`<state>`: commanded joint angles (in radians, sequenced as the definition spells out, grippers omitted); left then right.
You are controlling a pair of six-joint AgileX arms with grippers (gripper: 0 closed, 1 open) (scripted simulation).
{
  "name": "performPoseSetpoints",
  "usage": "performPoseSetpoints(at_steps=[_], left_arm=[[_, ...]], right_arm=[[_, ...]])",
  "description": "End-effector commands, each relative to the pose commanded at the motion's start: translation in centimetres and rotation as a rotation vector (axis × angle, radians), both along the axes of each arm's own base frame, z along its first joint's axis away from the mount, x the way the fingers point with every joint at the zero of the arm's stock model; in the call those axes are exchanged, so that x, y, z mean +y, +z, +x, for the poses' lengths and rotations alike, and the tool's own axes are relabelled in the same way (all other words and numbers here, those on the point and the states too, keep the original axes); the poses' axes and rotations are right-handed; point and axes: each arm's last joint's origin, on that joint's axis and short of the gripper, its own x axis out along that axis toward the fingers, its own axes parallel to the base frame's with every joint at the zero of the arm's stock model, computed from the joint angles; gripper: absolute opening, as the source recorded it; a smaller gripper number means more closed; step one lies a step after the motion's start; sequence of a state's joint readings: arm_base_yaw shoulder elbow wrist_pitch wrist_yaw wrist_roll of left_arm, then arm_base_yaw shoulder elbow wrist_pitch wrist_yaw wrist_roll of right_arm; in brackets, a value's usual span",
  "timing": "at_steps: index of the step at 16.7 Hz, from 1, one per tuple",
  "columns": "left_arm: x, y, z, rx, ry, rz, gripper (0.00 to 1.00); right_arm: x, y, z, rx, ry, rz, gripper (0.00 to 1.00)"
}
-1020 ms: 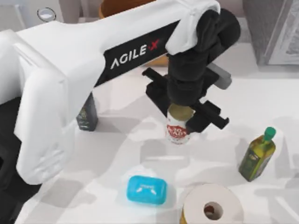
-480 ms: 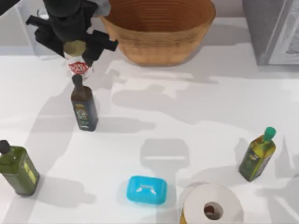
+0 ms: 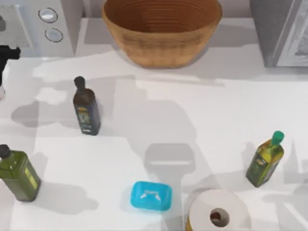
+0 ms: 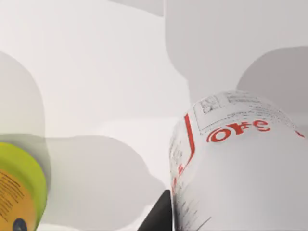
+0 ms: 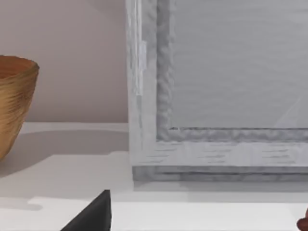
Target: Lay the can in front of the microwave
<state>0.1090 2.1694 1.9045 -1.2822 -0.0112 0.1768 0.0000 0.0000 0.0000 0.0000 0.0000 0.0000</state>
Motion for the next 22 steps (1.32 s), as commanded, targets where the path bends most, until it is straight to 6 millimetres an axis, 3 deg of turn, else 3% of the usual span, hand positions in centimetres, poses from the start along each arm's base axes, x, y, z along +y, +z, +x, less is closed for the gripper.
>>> performPoseSetpoints(at_steps=[3,15,22], left_arm=[[2.1,-0.6,-0.5,0.02,0.038,-0.016,0.0],[2.1,-1.4,-0.5,0.02,0.038,-0.016,0.0],[2.1,-1.4,-0.5,0.02,0.038,-0.016,0.53]], right_arm=[[0.0,0.0,0.0,0.0,0.0,0.0,1.0],[0.0,0.0,0.0,0.0,0.0,0.0,1.0],[0.0,0.0,0.0,0.0,0.0,0.0,1.0]])
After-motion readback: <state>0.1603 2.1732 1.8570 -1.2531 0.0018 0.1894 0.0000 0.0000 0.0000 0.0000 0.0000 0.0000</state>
